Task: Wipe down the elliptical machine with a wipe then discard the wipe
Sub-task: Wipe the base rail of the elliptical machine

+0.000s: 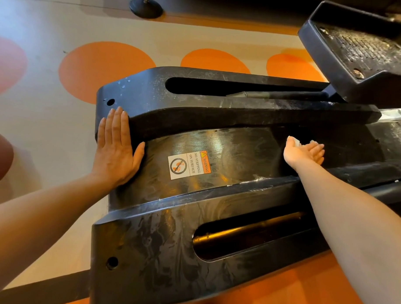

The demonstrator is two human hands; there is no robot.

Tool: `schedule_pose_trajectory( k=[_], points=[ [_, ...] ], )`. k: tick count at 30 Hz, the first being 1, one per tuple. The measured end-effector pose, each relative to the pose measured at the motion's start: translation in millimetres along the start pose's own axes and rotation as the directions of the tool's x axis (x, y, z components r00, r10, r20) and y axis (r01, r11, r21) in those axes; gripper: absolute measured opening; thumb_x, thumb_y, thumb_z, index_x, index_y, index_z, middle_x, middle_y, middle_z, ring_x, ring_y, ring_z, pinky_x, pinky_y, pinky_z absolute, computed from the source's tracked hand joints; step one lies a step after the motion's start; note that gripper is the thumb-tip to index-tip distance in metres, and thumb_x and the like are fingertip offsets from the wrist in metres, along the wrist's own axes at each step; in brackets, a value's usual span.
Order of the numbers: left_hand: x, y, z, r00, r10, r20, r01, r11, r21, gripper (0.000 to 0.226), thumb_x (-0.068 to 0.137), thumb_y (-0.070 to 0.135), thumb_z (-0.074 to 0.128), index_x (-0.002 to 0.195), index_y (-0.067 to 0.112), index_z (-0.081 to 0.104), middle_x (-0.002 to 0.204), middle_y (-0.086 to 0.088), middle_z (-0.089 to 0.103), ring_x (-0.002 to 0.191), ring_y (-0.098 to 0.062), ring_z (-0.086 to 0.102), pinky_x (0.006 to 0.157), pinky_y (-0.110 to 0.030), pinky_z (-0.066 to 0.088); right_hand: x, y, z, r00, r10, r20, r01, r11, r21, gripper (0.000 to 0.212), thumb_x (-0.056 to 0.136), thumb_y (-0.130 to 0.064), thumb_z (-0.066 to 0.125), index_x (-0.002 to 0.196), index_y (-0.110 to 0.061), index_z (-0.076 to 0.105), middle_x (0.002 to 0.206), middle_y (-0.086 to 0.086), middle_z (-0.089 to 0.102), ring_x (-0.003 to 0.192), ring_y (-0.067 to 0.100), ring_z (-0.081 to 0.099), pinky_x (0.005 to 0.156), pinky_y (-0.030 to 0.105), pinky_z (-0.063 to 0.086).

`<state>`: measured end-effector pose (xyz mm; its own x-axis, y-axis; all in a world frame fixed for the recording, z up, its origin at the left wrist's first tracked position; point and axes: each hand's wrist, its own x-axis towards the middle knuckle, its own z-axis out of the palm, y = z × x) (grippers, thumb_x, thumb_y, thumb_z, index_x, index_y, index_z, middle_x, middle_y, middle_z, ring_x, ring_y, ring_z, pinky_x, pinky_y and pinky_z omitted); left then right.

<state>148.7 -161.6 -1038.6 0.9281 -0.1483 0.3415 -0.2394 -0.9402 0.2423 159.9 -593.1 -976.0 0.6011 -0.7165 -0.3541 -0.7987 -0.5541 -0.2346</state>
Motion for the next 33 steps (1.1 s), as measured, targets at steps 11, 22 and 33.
schedule_pose_trajectory(
  k=[11,22,33],
  points=[
    [0,1,1,1.0,-0.007,-0.011,0.007,1.0,-0.005,0.078,0.098,0.048,0.03,0.154,-0.001,0.009,0.162,-0.022,0.009,0.151,-0.036,0.004,0.123,-0.041,-0.005,14,7,-5,0.998,-0.055,-0.006,0.054,0.997,-0.06,0.075,0.102,-0.056,0.016,0.155,-0.008,-0.006,0.163,0.01,-0.013,0.149,0.024,-0.013,0.12,0.039,-0.009],
    [0,0,2,1.0,-0.006,-0.01,0.006,1.0,0.002,0.079,0.097,0.048,0.03,0.154,-0.002,0.009,0.162,-0.022,0.009,0.151,-0.036,0.005,0.124,-0.042,-0.003,18,1,-5,0.95,-0.302,0.078,0.311,0.936,-0.166,0.074,0.102,-0.054,0.018,0.155,-0.007,-0.006,0.163,0.009,-0.012,0.15,0.022,-0.014,0.121,0.039,-0.009],
    [1,1,0,1.0,-0.006,-0.008,0.006,1.0,-0.003,0.079,0.097,0.048,0.031,0.154,-0.002,0.009,0.161,-0.023,0.01,0.15,-0.037,0.006,0.123,-0.04,-0.006,-13,-21,10,0.899,-0.412,0.147,0.436,0.876,-0.206,0.08,0.101,-0.057,0.019,0.154,-0.005,-0.01,0.162,0.011,-0.016,0.149,0.024,-0.016,0.121,0.039,-0.01]
  ],
)
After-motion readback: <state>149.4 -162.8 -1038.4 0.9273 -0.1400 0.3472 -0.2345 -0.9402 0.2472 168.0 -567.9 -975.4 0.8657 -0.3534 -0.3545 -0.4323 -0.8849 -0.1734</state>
